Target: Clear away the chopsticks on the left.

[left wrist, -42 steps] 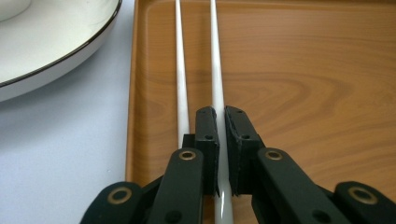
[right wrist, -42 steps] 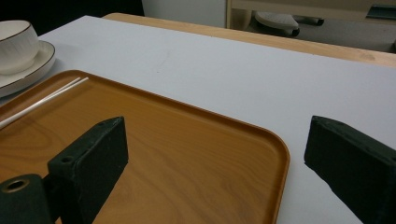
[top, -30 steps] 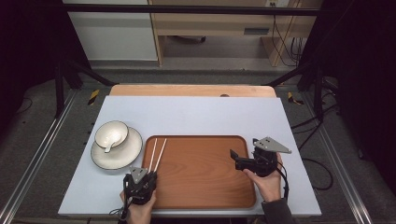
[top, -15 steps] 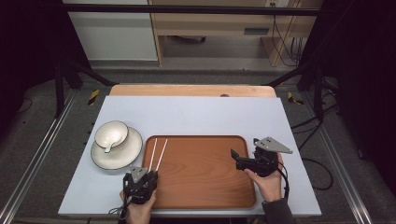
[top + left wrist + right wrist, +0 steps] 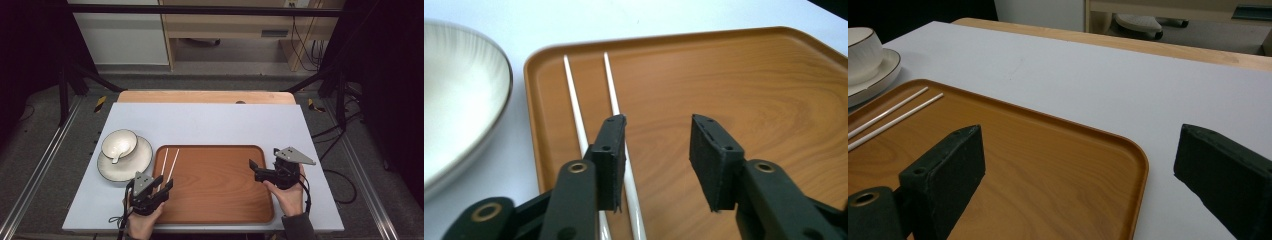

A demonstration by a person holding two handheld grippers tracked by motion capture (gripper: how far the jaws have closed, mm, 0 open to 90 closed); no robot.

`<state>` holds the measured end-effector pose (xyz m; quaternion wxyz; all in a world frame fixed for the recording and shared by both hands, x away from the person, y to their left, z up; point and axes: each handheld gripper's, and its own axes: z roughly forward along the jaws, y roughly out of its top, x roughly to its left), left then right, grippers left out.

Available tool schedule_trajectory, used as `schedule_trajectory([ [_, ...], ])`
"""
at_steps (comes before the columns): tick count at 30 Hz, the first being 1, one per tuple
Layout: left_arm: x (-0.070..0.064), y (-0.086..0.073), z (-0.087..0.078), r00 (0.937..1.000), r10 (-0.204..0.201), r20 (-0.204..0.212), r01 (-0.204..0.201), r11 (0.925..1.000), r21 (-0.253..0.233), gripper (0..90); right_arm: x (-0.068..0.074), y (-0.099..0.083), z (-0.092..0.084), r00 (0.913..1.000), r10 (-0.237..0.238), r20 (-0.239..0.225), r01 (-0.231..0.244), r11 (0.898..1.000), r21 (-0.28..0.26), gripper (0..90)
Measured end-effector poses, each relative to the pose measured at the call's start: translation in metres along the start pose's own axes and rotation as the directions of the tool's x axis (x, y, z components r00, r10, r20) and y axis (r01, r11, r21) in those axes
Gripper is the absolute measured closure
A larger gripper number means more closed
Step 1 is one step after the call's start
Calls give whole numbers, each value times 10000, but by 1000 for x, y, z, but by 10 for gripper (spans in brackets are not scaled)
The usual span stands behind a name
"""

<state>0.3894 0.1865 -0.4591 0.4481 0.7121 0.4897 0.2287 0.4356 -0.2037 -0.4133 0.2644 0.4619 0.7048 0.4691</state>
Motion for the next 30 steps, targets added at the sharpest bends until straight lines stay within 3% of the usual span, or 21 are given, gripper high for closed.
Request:
schedule_trajectory([
  [4,3,12,-2,9979,269,589,-267,9996,-55,517,0,0,0,10000,13,6,-13,10000,-16,63],
  [6,5,18,-1,9915,340,1257,-355,9993,102,463,0,0,-1,10000,35,28,-35,10000,-28,63],
  [7,5,21,-1,9898,490,1339,-516,9985,154,463,0,0,-1,10000,35,28,-35,10000,-28,63],
  [10,6,27,-1,9860,1112,1243,-1161,9927,332,410,-1,0,-2,9999,100,24,-100,9999,-59,63],
  [12,8,32,-2,9812,1328,1400,-1395,9895,390,384,-2,0,-2,9999,104,39,-104,9999,-47,63],
  [16,15,36,-5,9782,1579,1348,-1649,9854,420,332,-3,0,-3,9999,101,69,-100,9999,-83,63],
  [23,44,32,-18,9801,1486,1319,-1534,9878,271,269,-6,-1,-3,9998,144,166,-144,9999,-22,63],
  [27,51,26,-20,9826,1337,1291,-1389,9898,320,265,-6,-2,-1,9997,156,181,-156,9999,41,63],
  [30,55,19,-22,9819,1459,1211,-1529,9870,501,258,-6,-4,0,9997,116,209,-118,9999,102,63],
])
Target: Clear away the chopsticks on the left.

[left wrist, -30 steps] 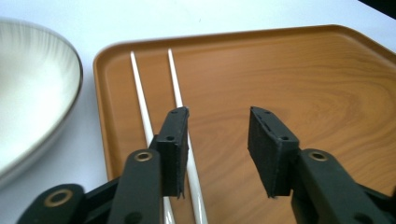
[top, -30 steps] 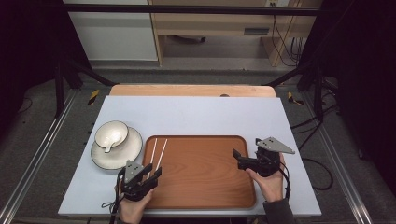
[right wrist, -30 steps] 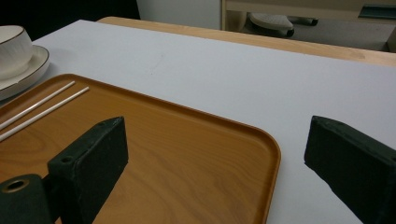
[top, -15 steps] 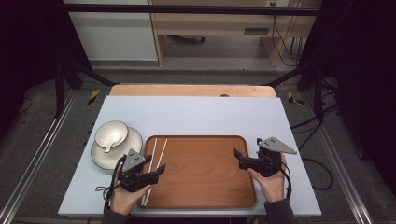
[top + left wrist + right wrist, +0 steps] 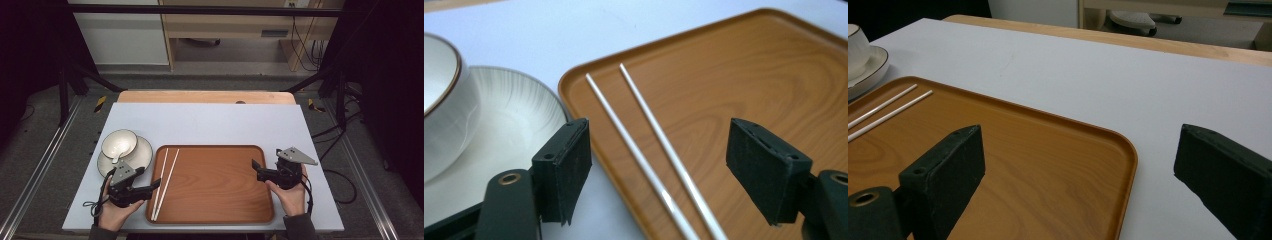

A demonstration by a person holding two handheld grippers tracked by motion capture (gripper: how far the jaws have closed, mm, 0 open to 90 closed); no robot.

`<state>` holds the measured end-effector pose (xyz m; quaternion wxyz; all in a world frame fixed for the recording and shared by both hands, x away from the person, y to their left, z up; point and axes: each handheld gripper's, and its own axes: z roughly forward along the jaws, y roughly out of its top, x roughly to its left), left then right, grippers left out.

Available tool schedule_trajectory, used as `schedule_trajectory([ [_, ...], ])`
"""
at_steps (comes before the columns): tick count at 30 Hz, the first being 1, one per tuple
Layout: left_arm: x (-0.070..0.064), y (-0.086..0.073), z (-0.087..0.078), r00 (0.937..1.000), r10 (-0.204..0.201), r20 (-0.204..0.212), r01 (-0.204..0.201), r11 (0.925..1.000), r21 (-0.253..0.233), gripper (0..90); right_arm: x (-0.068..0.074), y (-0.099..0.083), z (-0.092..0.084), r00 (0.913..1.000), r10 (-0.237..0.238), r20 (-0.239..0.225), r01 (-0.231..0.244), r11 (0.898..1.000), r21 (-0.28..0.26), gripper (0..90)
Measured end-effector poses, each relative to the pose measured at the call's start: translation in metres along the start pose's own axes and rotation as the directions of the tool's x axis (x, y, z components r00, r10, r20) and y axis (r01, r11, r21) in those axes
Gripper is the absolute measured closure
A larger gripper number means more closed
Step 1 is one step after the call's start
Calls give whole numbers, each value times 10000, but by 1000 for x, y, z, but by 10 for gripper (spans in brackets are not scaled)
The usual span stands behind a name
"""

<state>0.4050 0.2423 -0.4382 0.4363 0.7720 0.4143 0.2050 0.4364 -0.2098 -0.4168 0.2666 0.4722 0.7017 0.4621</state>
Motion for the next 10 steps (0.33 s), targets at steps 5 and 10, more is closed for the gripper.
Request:
schedule_trajectory([
  [5,7,-11,-6,10000,-77,-7,77,9999,-67,251,-1,-3,1,10000,61,0,-61,10000,68,63],
  [10,13,-16,-12,9997,-260,-2,260,9992,-313,247,-3,-5,4,10000,41,28,-41,9999,123,63],
])
